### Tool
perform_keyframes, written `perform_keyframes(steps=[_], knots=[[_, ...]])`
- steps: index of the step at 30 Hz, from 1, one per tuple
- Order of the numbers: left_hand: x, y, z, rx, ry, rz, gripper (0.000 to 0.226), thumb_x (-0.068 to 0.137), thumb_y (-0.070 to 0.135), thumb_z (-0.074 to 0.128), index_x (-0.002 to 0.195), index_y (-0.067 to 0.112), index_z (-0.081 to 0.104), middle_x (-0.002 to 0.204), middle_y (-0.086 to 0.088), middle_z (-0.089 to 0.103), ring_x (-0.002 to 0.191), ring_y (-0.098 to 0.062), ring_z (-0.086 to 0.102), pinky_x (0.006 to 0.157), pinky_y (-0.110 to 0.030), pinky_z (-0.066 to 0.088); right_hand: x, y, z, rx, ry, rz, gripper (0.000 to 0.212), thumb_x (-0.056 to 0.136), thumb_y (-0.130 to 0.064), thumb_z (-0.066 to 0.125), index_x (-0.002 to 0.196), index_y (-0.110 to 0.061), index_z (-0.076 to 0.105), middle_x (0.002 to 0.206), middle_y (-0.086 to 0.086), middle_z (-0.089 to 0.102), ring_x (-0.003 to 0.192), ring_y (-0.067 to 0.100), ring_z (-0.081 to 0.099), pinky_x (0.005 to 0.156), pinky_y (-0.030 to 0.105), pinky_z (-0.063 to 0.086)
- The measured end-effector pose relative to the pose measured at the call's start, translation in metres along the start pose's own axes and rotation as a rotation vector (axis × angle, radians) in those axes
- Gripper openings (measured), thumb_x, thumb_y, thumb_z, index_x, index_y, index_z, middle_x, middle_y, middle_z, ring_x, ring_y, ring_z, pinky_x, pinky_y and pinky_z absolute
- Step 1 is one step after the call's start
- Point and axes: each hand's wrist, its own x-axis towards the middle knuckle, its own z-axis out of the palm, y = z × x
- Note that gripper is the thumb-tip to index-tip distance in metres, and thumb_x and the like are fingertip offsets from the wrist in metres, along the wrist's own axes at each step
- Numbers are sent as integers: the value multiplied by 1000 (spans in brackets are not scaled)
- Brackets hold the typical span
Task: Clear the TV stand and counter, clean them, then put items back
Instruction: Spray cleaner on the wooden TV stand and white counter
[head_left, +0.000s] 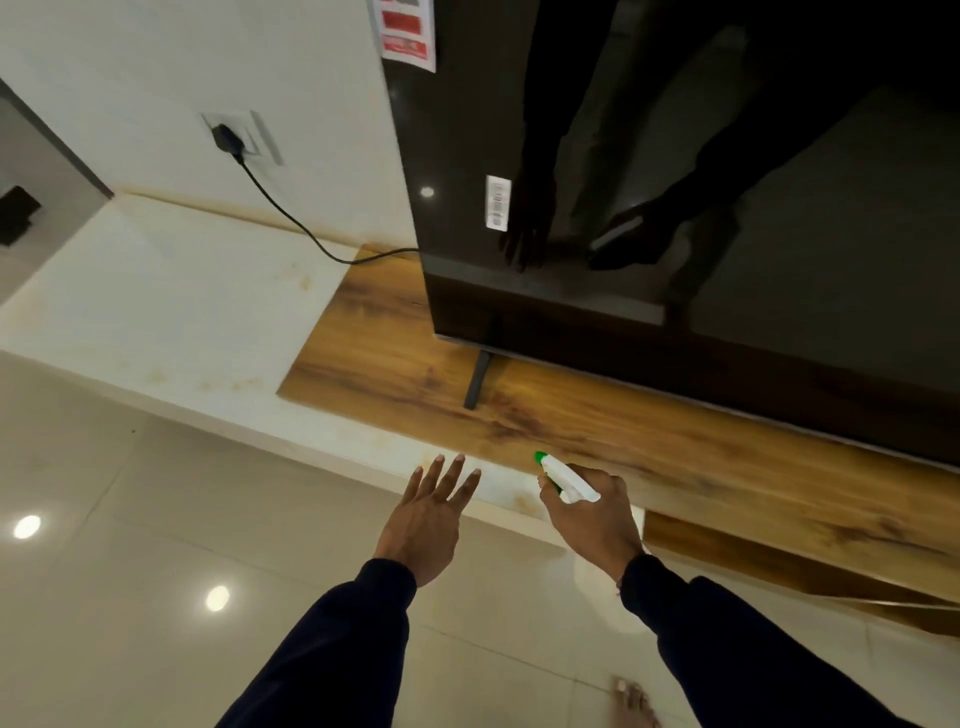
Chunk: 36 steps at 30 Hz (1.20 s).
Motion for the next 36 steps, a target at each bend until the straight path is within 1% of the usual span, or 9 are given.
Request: perform_keyframes(steps=[4, 6, 10, 12, 17, 21, 24, 28, 36], knots=[[-16, -64, -11, 13, 21, 22, 75, 100, 13, 42, 160, 23, -2, 168, -6, -5, 155, -30, -4, 126, -47, 4, -2, -28, 52, 94, 34, 4, 37, 90, -33, 71, 55, -31, 59, 66, -4, 45, 54, 11, 43, 48, 22, 36], [-24, -94, -17, 27, 9, 24, 74, 100, 14, 41, 160, 23, -2, 168, -5, -5, 155, -29, -5, 126, -47, 3, -2, -43, 76, 140, 63, 44, 34, 89, -33, 72, 59, -29, 55, 77, 4, 46, 46, 6, 42, 45, 18, 35], [-30, -153, -35, 54, -1, 31, 73, 102, 16, 39, 160, 24, -6, 168, -4, -9, 155, -29, -8, 126, -46, -1, 3, -79, 126, 133, 106, 107, 21, 90, -37, 69, 90, -19, 57, 96, 6, 52, 69, 15, 53, 61, 23, 45], [-34, -176, -42, 54, 2, 37, 72, 103, 16, 38, 160, 24, -5, 168, -4, -9, 155, -28, -8, 126, -46, 0, 6, -93, 149, 227, 114, 127, 24, 88, -29, 72, 86, -11, 57, 86, 6, 46, 57, 14, 45, 50, 22, 37], [-37, -220, -53, 32, 27, 41, 70, 103, 17, 40, 160, 24, -1, 168, -5, -4, 155, -29, -5, 126, -46, 1, 10, -118, 188, 294, 122, 117, 36, 87, -16, 67, 65, -22, 39, 71, -1, 31, 47, 11, 28, 44, 23, 27], [-35, -248, -55, 44, 3, 44, 71, 102, 19, 44, 161, 23, 4, 168, -6, 0, 155, -31, 1, 126, -48, 5, 18, -136, 208, 286, 172, 132, 34, 89, -25, 71, 68, -20, 45, 76, 4, 40, 48, 13, 40, 46, 25, 36], [-34, -270, -54, 72, -28, 45, 77, 92, 21, 62, 158, 21, 24, 164, -10, 25, 151, -32, 24, 121, -50, 24, 24, -151, 225, 317, 184, 119, 37, 91, -18, 69, 66, -20, 42, 68, 5, 40, 58, 21, 40, 58, 32, 36], [-24, -300, -55, 110, -49, 107, 88, 65, 25, 86, 145, 19, 51, 147, -9, 53, 135, -31, 52, 105, -48, 48, 31, -167, 244, 404, 222, 154, 40, 86, -10, 69, 67, -16, 35, 69, 8, 33, 61, 21, 33, 55, 33, 29], [5, -342, -72, 121, -46, 165, 87, 68, 28, 86, 146, 21, 48, 148, -9, 53, 134, -32, 52, 102, -50, 51, 48, -179, 273, 422, 321, 114, 28, 88, -20, 73, 74, 1, 59, 60, 8, 46, 52, 22, 45, 51, 34, 40]])
